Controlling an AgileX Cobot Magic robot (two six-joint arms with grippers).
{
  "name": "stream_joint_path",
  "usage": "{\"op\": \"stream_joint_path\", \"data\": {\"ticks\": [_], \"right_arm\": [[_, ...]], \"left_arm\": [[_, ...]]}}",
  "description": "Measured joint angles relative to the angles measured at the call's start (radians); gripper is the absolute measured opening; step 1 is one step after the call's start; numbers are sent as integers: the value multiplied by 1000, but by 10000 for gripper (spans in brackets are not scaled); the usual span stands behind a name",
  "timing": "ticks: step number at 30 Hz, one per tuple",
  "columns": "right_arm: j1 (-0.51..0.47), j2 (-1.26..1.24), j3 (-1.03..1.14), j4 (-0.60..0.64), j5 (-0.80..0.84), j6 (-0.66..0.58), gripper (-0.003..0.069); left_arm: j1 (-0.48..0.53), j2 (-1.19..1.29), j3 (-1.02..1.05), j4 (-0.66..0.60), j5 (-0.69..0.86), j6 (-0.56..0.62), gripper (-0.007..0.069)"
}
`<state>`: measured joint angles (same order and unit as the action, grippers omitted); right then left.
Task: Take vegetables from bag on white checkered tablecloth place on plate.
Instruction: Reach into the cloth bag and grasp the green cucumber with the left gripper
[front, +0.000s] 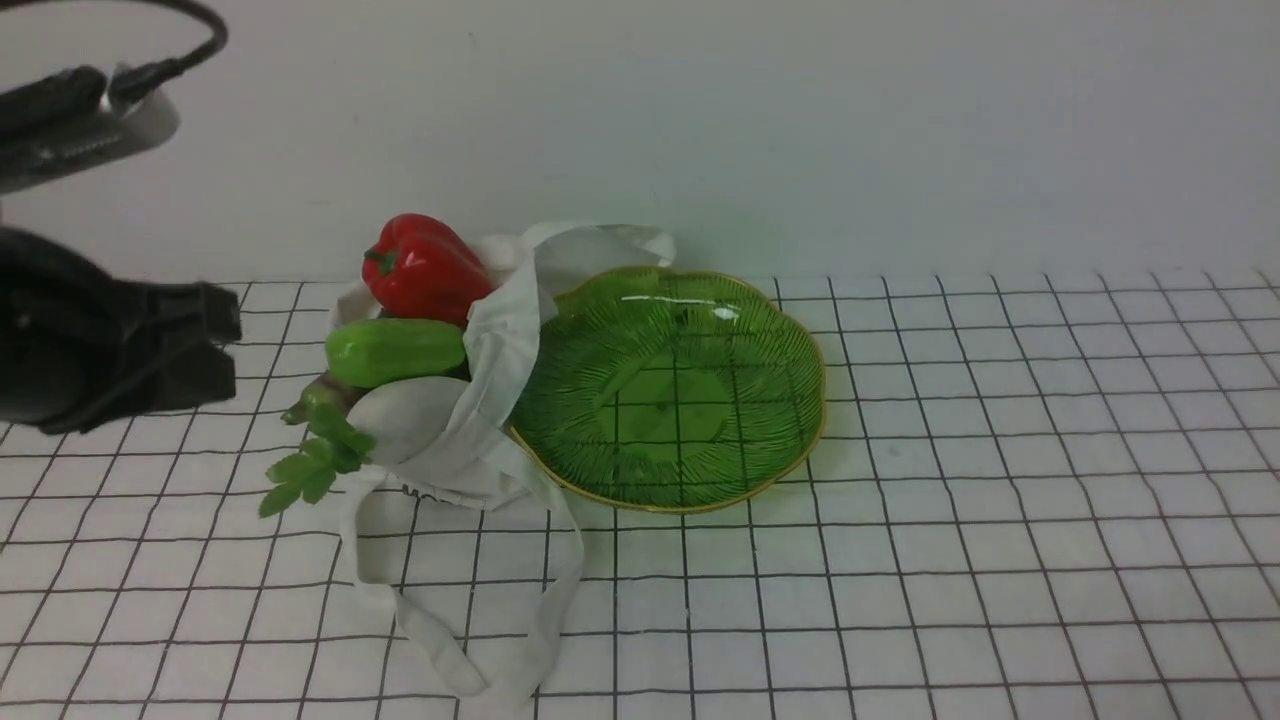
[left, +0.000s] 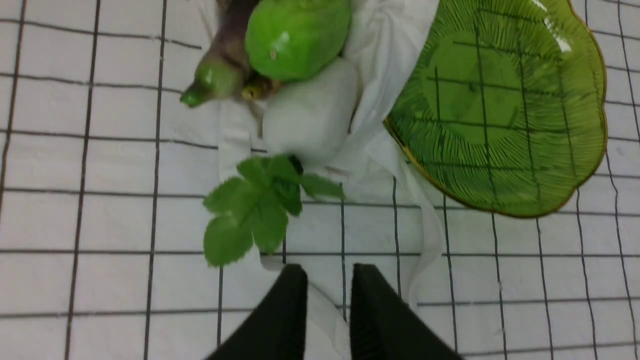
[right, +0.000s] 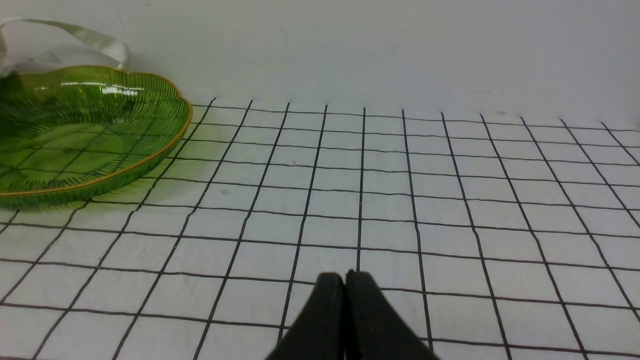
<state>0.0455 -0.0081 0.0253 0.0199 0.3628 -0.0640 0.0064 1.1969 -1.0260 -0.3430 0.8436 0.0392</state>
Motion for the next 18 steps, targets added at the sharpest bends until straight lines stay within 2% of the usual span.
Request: {"op": "stream_joint_path", "data": {"ticks": [4, 5, 7, 9, 11, 18], "right_arm": [[0, 0, 0, 0, 0, 0, -15], [0, 0, 0, 0, 0, 0, -15], [0, 0, 0, 0, 0, 0, -15], [0, 0, 0, 0, 0, 0, -15], [0, 0, 0, 0, 0, 0, -15], [0, 0, 0, 0, 0, 0, -15]], "left_arm": [[0, 129, -55, -3, -53, 20, 344], [0, 134, -58, -4, -59, 25, 352], [0, 196, -84, -18, -81, 72, 447], [0, 223, -103, -21, -91, 99, 479], [0, 312, -189, -34, -104, 169, 545], [0, 518, -359, -116, -82, 217, 563]]}}
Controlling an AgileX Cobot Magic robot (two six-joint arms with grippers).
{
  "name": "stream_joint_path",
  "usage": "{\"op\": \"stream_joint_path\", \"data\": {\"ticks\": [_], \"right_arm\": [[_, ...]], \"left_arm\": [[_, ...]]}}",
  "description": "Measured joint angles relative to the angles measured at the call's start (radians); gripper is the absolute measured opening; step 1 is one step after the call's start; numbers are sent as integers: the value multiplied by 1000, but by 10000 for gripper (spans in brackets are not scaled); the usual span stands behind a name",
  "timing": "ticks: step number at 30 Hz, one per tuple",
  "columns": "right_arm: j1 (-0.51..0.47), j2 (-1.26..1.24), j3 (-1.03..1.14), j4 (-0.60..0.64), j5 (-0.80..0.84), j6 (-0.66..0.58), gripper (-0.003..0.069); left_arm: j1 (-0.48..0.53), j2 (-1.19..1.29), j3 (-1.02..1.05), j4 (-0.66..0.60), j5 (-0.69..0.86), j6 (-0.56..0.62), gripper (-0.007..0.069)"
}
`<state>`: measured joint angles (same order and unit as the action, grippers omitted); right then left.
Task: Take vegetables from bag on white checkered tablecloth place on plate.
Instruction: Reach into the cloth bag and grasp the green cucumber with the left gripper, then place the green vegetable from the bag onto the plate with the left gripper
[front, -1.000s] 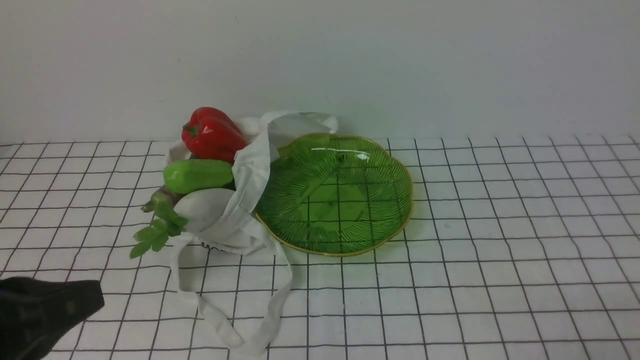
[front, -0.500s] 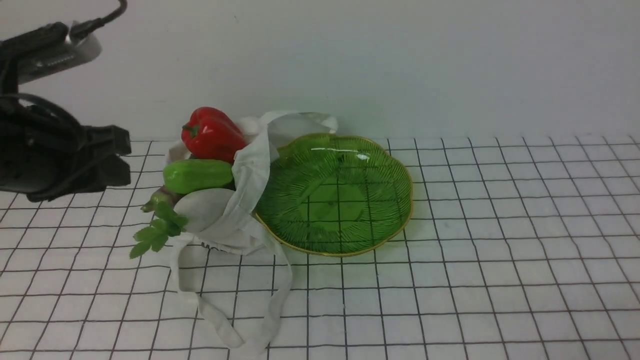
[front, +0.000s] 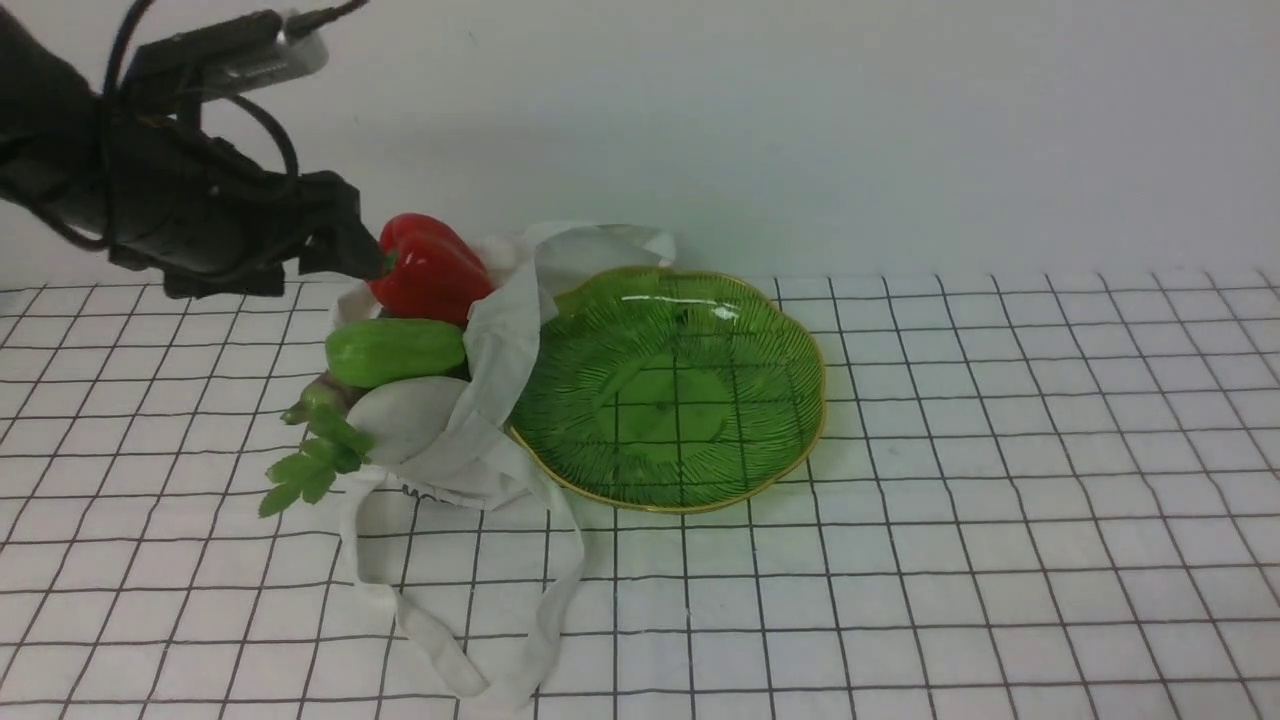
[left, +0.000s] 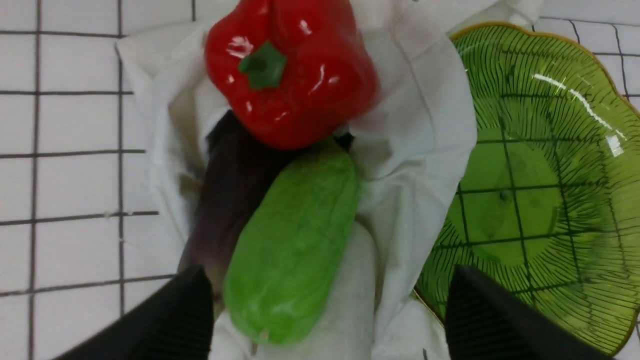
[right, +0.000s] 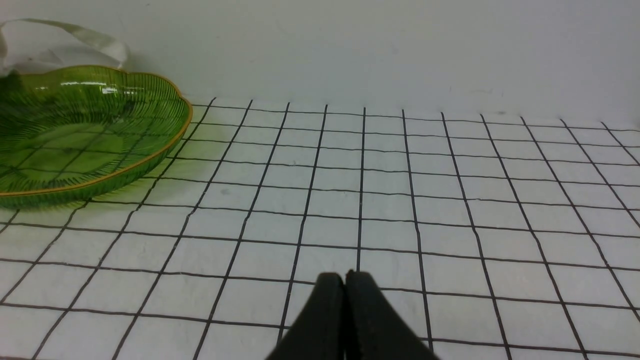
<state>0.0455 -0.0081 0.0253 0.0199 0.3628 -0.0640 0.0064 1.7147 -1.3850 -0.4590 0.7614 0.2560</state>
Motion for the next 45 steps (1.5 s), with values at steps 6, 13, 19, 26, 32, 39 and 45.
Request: {"op": "stream_joint_path", "data": {"ticks": [6, 13, 19, 26, 32, 39, 45], "right_arm": [[0, 0, 0, 0, 0, 0, -15], [0, 0, 0, 0, 0, 0, -15], [0, 0, 0, 0, 0, 0, -15], [0, 0, 0, 0, 0, 0, -15], [0, 0, 0, 0, 0, 0, -15], [0, 0, 0, 0, 0, 0, -15], [0, 0, 0, 0, 0, 0, -15]], "left_arm": [[0, 145, -44, -3, 6, 108, 563], [0, 179, -47, -24, 12, 149, 563], [0, 200, -49, -25, 21, 166, 449], [1, 152, -49, 6, 40, 173, 363], [23, -36, -50, 187, 95, 174, 363], [29, -167, -50, 282, 263, 173, 363], [14, -235, -50, 128, 327, 173, 363]]}}
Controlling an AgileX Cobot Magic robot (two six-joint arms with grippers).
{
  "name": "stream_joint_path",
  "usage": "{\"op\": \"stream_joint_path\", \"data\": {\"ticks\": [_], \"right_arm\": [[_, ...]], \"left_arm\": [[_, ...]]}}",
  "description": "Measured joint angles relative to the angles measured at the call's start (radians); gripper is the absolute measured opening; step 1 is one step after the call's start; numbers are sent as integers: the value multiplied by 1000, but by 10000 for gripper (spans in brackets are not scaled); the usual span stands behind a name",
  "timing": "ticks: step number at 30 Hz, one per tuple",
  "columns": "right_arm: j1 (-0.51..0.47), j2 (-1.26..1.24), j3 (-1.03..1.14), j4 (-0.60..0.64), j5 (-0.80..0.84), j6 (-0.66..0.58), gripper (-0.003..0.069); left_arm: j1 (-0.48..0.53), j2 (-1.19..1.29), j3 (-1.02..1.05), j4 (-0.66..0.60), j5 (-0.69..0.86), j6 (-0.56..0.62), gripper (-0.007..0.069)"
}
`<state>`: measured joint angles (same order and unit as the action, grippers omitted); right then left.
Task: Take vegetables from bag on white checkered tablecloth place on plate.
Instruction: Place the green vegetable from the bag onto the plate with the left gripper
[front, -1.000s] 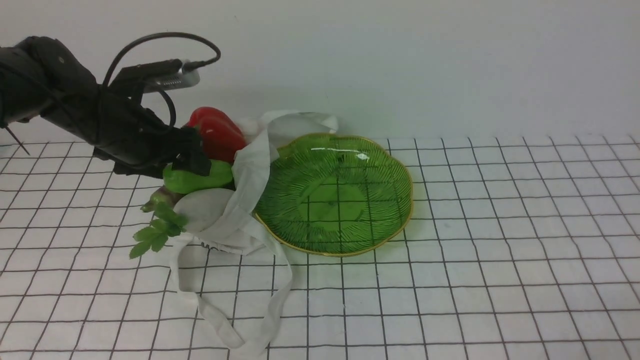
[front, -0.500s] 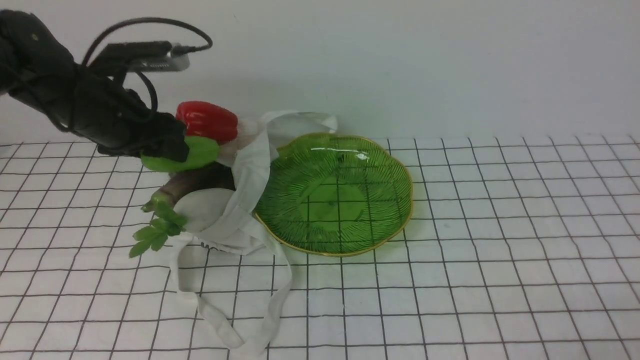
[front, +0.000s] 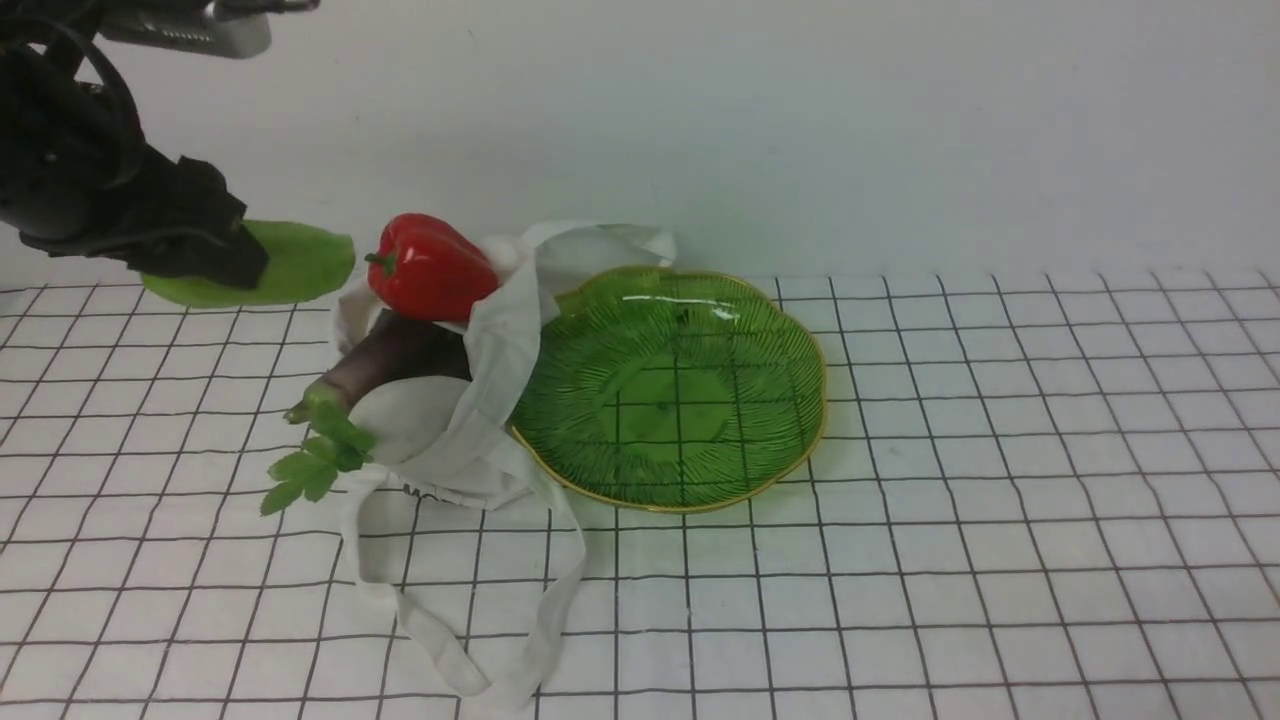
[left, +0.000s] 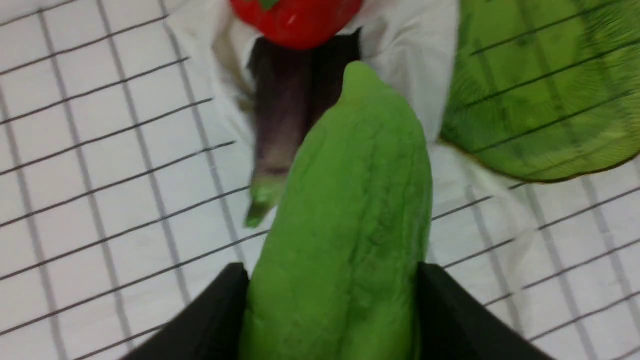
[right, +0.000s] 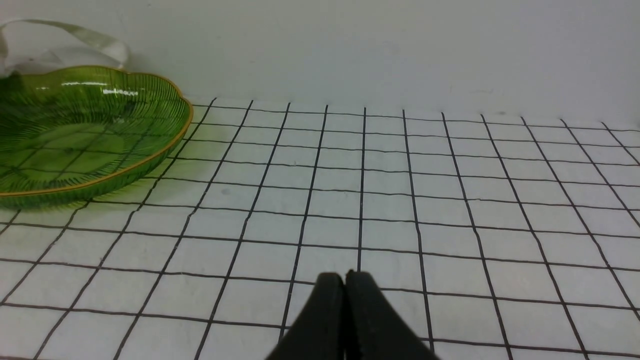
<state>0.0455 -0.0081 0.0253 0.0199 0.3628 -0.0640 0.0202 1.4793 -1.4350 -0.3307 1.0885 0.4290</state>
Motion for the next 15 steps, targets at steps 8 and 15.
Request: {"op": "stream_joint_path", "data": {"ticks": [8, 15], "right_arm": [[0, 0, 0, 0, 0, 0, -15], [0, 0, 0, 0, 0, 0, -15]], "left_arm": [[-276, 107, -2, -191, -102, -18, 363], [-464, 329, -2, -167, -419, -37, 363]]}}
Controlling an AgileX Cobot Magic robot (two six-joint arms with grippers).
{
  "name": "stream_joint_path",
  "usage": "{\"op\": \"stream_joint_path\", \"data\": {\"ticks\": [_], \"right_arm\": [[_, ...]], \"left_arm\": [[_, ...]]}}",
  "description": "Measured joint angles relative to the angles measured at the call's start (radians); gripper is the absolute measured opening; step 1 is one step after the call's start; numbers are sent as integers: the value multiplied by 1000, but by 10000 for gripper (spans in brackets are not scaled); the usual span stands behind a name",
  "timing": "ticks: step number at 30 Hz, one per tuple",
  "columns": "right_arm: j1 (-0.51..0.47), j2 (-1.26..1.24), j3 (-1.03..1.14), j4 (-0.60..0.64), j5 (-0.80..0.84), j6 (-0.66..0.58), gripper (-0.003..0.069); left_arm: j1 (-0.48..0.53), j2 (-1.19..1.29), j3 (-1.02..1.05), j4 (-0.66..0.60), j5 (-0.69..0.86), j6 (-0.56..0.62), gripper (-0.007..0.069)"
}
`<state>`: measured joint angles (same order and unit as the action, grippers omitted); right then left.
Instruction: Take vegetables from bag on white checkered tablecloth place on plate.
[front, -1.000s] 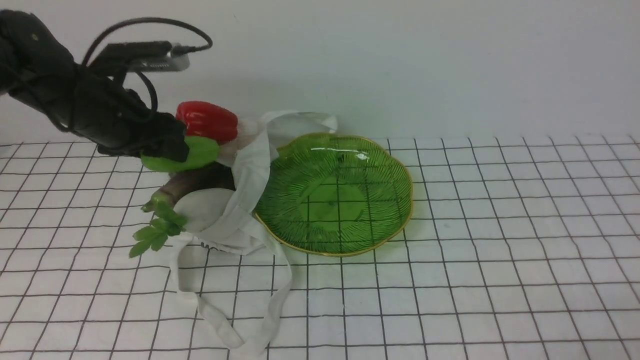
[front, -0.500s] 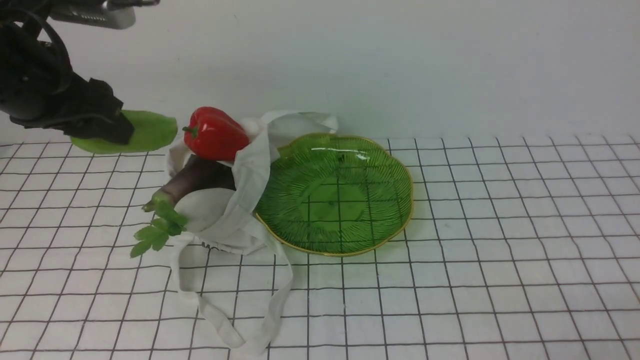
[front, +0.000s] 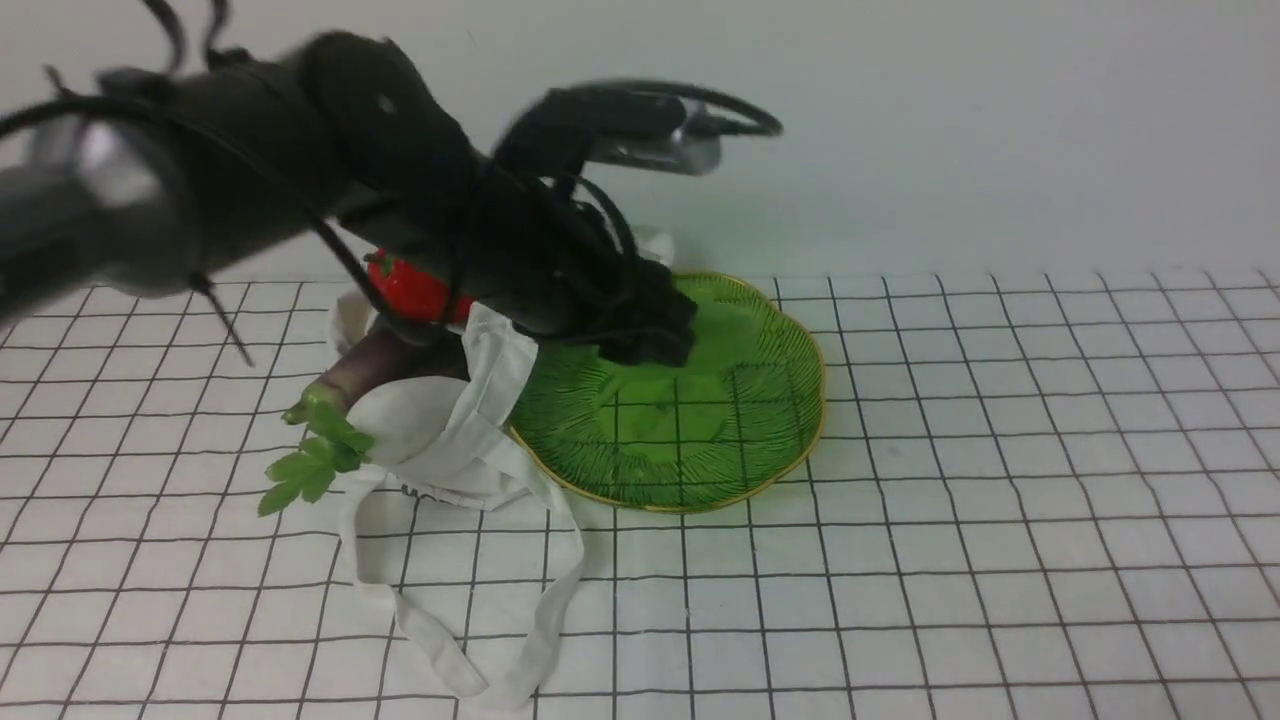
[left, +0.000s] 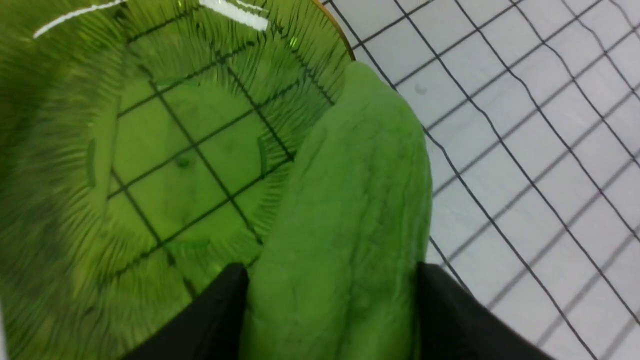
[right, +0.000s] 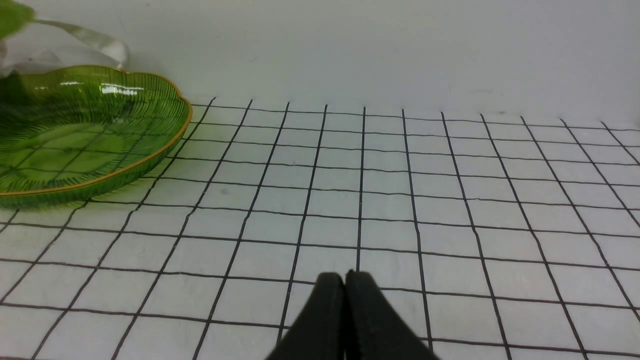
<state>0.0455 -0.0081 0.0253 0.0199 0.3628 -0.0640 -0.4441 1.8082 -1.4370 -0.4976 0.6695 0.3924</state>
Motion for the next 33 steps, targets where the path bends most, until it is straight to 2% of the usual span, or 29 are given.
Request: {"op": "stream_joint_path", "data": {"ticks": [4, 6, 8, 11, 17, 20, 22, 24, 25, 26, 28, 30, 33], "right_arm": [[0, 0, 0, 0, 0, 0, -15], [0, 0, 0, 0, 0, 0, -15], [0, 0, 0, 0, 0, 0, -15], [0, 0, 0, 0, 0, 0, -15], [0, 0, 0, 0, 0, 0, -15], [0, 0, 0, 0, 0, 0, -15], [0, 0, 0, 0, 0, 0, -15], [0, 0, 0, 0, 0, 0, -15], [0, 0, 0, 0, 0, 0, -15], [0, 0, 0, 0, 0, 0, -15], [0, 0, 0, 0, 0, 0, -15], [0, 0, 0, 0, 0, 0, -15], [0, 0, 0, 0, 0, 0, -15]], "left_arm": [[-25, 108, 0, -20, -174, 0, 367], [-26, 142, 0, -40, -219, 0, 398], [-26, 167, 0, -67, -254, 0, 459], [-26, 179, 0, -75, -245, 7, 540], [-5, 110, 3, -70, -194, 11, 564], [17, 26, 3, -52, -143, 11, 520], [72, -144, 2, 5, 1, 11, 356], [107, -245, 2, 60, 117, 11, 226], [111, -256, 2, 60, 117, 11, 226], [137, -319, 3, 111, 211, 4, 122], [162, -418, 34, 155, 300, -7, 32], [170, -517, 103, 177, 324, -7, 6], [171, -653, 293, 168, 272, -7, -7]]}}
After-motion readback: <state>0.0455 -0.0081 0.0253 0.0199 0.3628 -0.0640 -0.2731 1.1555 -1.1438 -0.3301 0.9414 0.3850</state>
